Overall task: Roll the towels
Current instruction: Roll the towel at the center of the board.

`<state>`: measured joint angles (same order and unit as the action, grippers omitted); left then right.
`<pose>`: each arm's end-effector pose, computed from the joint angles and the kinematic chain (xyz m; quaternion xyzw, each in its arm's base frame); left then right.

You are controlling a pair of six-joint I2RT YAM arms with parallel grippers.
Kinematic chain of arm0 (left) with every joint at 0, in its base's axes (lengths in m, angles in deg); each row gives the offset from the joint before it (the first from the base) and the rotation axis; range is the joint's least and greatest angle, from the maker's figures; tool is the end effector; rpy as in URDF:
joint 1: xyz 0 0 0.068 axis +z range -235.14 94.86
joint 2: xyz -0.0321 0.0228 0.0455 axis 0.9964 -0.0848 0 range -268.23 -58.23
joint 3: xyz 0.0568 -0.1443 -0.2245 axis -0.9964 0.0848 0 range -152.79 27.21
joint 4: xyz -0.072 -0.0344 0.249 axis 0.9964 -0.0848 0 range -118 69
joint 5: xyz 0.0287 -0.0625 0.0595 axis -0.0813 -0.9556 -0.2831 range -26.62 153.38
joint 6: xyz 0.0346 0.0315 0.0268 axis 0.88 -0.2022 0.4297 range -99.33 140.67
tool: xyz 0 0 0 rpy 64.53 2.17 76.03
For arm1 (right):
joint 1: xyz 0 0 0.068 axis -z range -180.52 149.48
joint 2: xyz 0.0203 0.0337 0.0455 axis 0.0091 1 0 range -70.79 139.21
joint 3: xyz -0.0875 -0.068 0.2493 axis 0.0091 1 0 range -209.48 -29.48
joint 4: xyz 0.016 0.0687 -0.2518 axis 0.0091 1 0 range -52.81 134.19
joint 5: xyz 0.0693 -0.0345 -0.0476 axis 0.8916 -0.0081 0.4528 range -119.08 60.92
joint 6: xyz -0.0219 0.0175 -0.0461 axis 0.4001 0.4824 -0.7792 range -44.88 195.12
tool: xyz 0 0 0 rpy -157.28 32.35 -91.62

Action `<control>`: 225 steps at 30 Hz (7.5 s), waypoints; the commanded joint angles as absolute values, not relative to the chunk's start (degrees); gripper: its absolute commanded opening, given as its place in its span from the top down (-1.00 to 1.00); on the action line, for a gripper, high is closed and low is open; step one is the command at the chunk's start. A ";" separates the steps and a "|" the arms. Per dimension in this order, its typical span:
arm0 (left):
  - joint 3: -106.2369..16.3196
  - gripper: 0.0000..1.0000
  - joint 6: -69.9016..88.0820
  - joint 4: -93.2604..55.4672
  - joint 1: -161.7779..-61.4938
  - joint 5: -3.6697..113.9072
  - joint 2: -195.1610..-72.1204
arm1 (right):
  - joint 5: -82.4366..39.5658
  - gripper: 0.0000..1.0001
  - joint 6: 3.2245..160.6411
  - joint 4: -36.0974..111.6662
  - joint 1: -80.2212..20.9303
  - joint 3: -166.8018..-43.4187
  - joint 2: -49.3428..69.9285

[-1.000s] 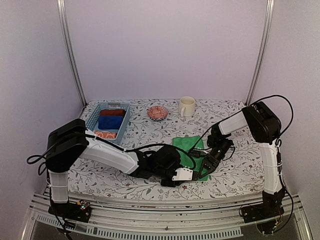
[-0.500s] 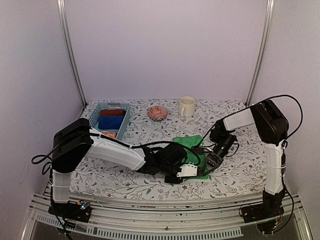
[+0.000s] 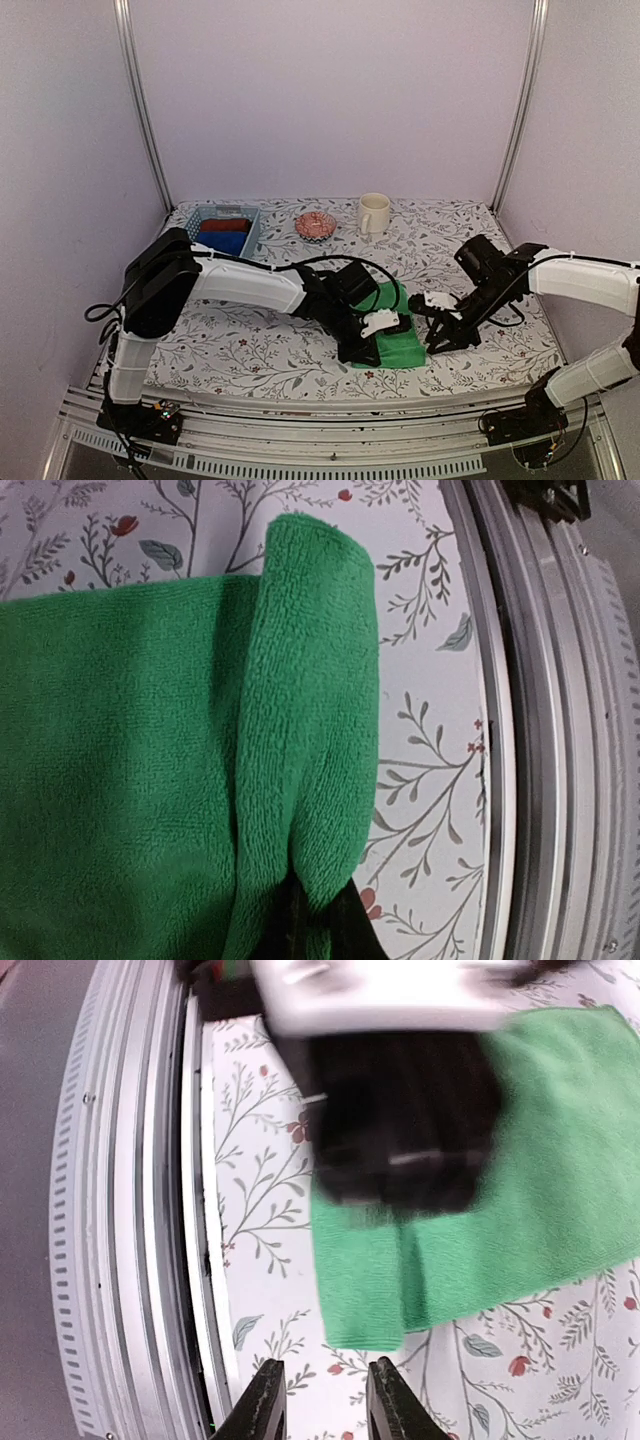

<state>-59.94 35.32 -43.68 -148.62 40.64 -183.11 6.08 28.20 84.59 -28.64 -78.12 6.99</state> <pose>0.1905 -0.4126 0.1348 0.6364 0.7042 -0.2771 0.1492 0.1943 0.1272 0.2044 -0.6047 0.7293 0.2777 0.1592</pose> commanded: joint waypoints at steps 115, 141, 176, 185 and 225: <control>-47.92 0.95 10.63 -32.20 -143.32 20.20 -184.13 | -15.33 0.18 32.64 69.08 -45.34 -70.57 -1.24; -30.35 0.24 9.72 -14.00 -141.99 31.40 -167.31 | -6.18 0.79 28.38 68.92 -54.01 -74.33 19.01; -28.66 0.02 40.48 -19.77 -160.68 62.87 -161.19 | 17.64 0.85 24.43 105.39 -40.60 -107.44 60.46; -36.68 0.11 42.09 -23.32 -160.70 69.23 -170.30 | 18.04 0.83 24.32 104.42 -40.66 -106.45 60.11; -52.01 0.76 16.02 -41.10 -141.38 21.49 -186.99 | -15.47 -0.02 31.72 60.10 -54.65 -74.44 15.57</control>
<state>-54.39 17.77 -36.03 -142.26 19.55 -183.44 -12.06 31.70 64.26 -52.46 -74.40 11.75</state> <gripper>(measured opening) 0.126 0.509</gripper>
